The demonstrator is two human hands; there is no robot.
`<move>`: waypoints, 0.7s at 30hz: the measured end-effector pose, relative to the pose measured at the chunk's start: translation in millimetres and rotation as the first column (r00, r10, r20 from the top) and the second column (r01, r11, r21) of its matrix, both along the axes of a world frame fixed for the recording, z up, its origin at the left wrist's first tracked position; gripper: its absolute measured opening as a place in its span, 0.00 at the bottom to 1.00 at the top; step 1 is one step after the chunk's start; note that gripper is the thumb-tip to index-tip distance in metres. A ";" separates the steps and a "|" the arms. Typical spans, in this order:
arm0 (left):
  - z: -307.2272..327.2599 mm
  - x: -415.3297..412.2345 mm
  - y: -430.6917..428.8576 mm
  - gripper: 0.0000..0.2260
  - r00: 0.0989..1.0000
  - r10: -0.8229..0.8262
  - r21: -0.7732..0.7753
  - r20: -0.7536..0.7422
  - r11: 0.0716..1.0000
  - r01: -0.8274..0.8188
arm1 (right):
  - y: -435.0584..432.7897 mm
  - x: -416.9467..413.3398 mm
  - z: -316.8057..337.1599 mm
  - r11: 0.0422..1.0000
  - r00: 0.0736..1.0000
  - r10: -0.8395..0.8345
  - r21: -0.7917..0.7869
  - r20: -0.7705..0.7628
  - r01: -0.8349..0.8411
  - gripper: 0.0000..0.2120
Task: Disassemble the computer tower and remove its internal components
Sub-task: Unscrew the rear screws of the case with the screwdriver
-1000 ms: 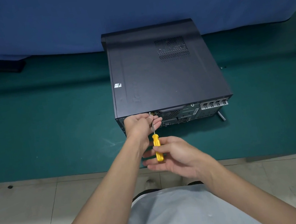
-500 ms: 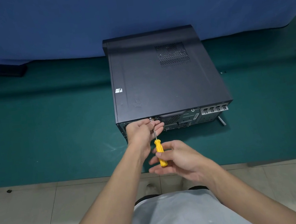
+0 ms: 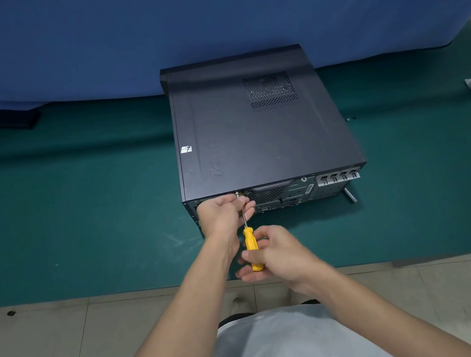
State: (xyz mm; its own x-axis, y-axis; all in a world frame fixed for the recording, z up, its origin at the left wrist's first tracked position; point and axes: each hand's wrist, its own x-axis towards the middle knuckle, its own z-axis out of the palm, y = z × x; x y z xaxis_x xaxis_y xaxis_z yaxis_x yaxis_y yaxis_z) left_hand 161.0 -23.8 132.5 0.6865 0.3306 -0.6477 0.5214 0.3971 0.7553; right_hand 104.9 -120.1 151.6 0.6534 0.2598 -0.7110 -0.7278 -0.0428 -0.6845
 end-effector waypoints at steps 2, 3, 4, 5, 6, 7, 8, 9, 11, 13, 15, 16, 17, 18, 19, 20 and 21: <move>-0.8 1.5 -1.6 0.05 1.000 -0.014 0.137 -0.016 0.990 0.016 | 6.7 -3.4 -1.8 0.987 0.997 0.018 -0.158 0.076 -0.006 0.08; -0.2 1.7 -2.3 0.05 1.000 -0.020 0.173 -0.017 0.985 0.022 | 8.7 -4.4 -2.5 0.980 0.995 0.025 -0.197 0.092 -0.007 0.09; 0.4 2.0 -3.2 0.05 1.000 -0.024 0.180 -0.017 0.983 0.027 | 9.4 -4.5 -3.0 0.978 0.995 0.030 -0.209 0.092 -0.010 0.08; 0.7 2.4 -3.5 0.05 1.000 -0.022 0.157 -0.016 0.987 0.025 | 8.5 -3.8 -3.0 0.982 0.996 0.035 -0.187 0.082 -0.019 0.07; 0.6 2.9 -3.3 0.05 1.000 -0.009 0.102 -0.014 0.995 0.010 | 6.2 -2.3 -2.7 0.993 0.998 0.034 -0.117 0.055 -0.028 0.05; 1.2 3.0 -2.9 0.04 1.000 0.015 0.021 -0.013 1.000 -0.015 | 2.9 -0.5 -1.4 1.000 1.000 0.028 -0.001 0.009 -0.028 0.03; 2.3 2.9 -2.2 0.04 0.999 0.040 -0.072 -0.013 0.997 -0.041 | -0.8 1.3 0.2 0.991 0.999 0.022 0.131 -0.049 -0.015 0.04; 3.4 2.7 -1.2 0.05 0.998 0.060 -0.156 -0.013 0.986 -0.061 | -4.1 3.1 1.3 0.970 0.994 0.014 0.244 -0.107 0.013 0.06; 2.4 1.6 -0.4 0.05 0.997 0.074 -0.237 -0.009 0.969 -0.074 | -5.7 4.8 1.0 0.962 0.992 -0.014 0.269 -0.125 0.048 0.07; 1.4 0.4 -1.8 0.04 0.998 0.066 -0.183 -0.005 0.981 -0.066 | -1.2 3.0 -1.5 0.998 0.999 -0.036 0.048 -0.026 0.037 0.07; -1.0 0.2 -4.1 0.04 0.999 0.042 -0.030 -0.009 0.999 -0.043 | 5.2 -2.1 -4.8 0.981 0.996 -0.013 -0.190 0.087 0.029 0.06; -2.0 0.8 -5.2 0.04 0.999 0.031 0.035 -0.011 0.999 -0.031 | 7.5 -3.6 -6.5 0.969 0.993 0.000 -0.246 0.117 0.029 0.06; -1.6 1.5 -6.0 0.05 1.000 0.025 0.075 -0.011 0.997 -0.024 | 8.6 -4.2 -6.6 0.967 0.992 -0.001 -0.252 0.124 0.033 0.05; -0.9 2.6 -6.3 0.05 1.000 0.024 0.092 -0.014 0.996 -0.023 | 8.3 -3.8 -6.0 0.977 0.994 -0.022 -0.207 0.104 0.043 0.04; -0.5 3.7 -6.1 0.05 1.000 0.025 0.085 -0.018 0.996 -0.024 | 7.0 -2.6 -4.8 0.989 0.996 -0.063 -0.130 0.060 0.070 0.03; 0.0 4.3 -5.5 0.05 0.999 0.024 0.057 -0.020 0.998 -0.023 | 5.0 -1.1 -3.9 0.993 0.994 -0.113 -0.033 0.000 0.113 0.03; 1.0 3.9 -4.5 0.05 1.000 0.020 0.013 -0.017 1.000 -0.020 | 2.4 0.0 -3.3 0.986 0.986 -0.155 0.058 -0.061 0.158 0.04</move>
State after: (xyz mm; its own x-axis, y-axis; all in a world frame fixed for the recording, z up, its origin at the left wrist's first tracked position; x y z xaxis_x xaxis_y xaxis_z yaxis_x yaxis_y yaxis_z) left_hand 164.9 -28.4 133.6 0.6684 0.3521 -0.6551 0.5265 0.3981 0.7512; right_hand 104.9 -117.7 148.3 0.6487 0.2024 -0.7336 -0.7597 0.1159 -0.6398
